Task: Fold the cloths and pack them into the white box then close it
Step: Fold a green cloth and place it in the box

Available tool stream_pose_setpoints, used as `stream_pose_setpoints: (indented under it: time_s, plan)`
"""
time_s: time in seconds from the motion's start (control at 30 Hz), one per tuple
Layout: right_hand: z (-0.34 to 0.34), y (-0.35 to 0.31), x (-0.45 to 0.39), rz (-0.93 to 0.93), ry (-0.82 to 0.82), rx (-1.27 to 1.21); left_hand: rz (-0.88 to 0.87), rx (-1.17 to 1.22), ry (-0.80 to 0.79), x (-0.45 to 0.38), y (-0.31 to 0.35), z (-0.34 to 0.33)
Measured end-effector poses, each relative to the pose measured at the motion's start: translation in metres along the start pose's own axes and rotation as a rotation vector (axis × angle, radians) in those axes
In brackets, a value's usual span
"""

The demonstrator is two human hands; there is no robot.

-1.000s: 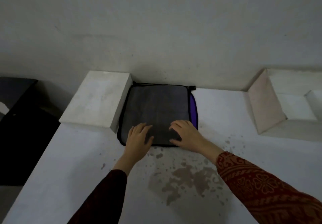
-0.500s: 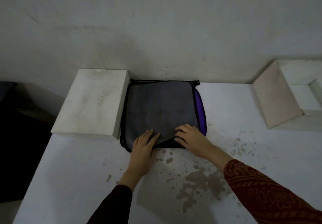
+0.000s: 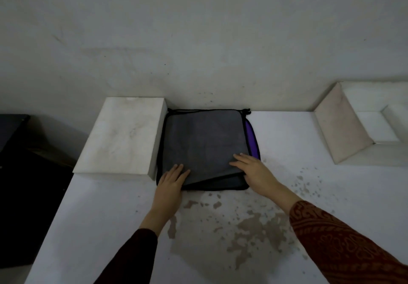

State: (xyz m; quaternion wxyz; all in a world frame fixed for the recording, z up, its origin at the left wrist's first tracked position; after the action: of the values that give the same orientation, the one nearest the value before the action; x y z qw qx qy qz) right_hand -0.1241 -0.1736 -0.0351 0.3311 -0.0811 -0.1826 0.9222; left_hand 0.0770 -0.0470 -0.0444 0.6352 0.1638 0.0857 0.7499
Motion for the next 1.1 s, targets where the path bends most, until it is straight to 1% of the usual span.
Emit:
stream_pose_setpoints:
  time_s: [0.07,0.13,0.2,0.27,0.37,0.47,0.57,0.63,0.7,0.8,0.87,0.93,1.0,1.1]
  plan:
    - [0.017,0.006,-0.008,0.016,0.035,-0.01,0.03,0.053,0.05,-0.001,-0.003,0.013]
    - [0.04,0.015,-0.013,0.005,0.06,-0.049,0.034,0.155,0.117,-0.003,0.006,0.033]
    - [0.066,0.025,-0.012,-0.002,0.087,-0.095,0.014,0.243,0.139,-0.004,0.022,0.05]
    - [0.094,0.03,-0.001,0.032,0.138,-0.098,-0.038,0.288,0.146,-0.004,0.046,0.061]
    - [0.126,0.041,0.035,0.054,0.157,-0.065,-0.111,0.316,0.141,0.005,0.087,0.068]
    - [0.137,0.061,0.096,0.035,0.131,-0.009,-0.165,0.3,0.118,0.024,0.134,0.054]
    - [0.129,0.079,0.176,0.017,0.071,-0.039,-0.191,0.263,0.037,0.055,0.181,0.021]
    - [0.114,0.084,0.234,0.008,0.006,-0.143,-0.181,0.224,-0.055,0.083,0.207,-0.01]
    - [0.095,0.09,0.278,-0.068,-0.064,-0.238,-0.205,0.226,-0.148,0.108,0.222,-0.036]
    - [0.075,0.091,0.34,-0.097,-0.134,-0.159,-0.219,0.244,-0.311,0.146,0.247,-0.069]
    - [0.068,0.084,0.366,-0.111,-0.226,-0.093,-0.214,0.288,-0.417,0.17,0.258,-0.085]
    - [0.066,0.083,0.378,-0.136,-0.282,-0.11,-0.203,0.354,-0.467,0.184,0.262,-0.093]
    - [0.074,0.083,0.377,-0.18,-0.235,-0.207,-0.17,0.41,-0.443,0.186,0.259,-0.09]
    - [0.095,0.106,0.368,-0.363,-0.048,-0.427,-0.054,0.483,-0.243,0.167,0.246,-0.07]
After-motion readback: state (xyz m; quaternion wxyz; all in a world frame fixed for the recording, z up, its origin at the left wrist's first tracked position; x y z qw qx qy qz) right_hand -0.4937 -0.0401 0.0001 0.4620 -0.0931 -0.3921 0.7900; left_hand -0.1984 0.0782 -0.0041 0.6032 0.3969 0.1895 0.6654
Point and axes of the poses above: each hand's wrist, its own x-axis away from the middle knuckle, its own z-axis out of the back of the hand, y = z × x, the point moved 7 cm from there along -x, towards the middle knuckle, and after that the axes turned 2 degrees about -y, right-handed, at the moved point
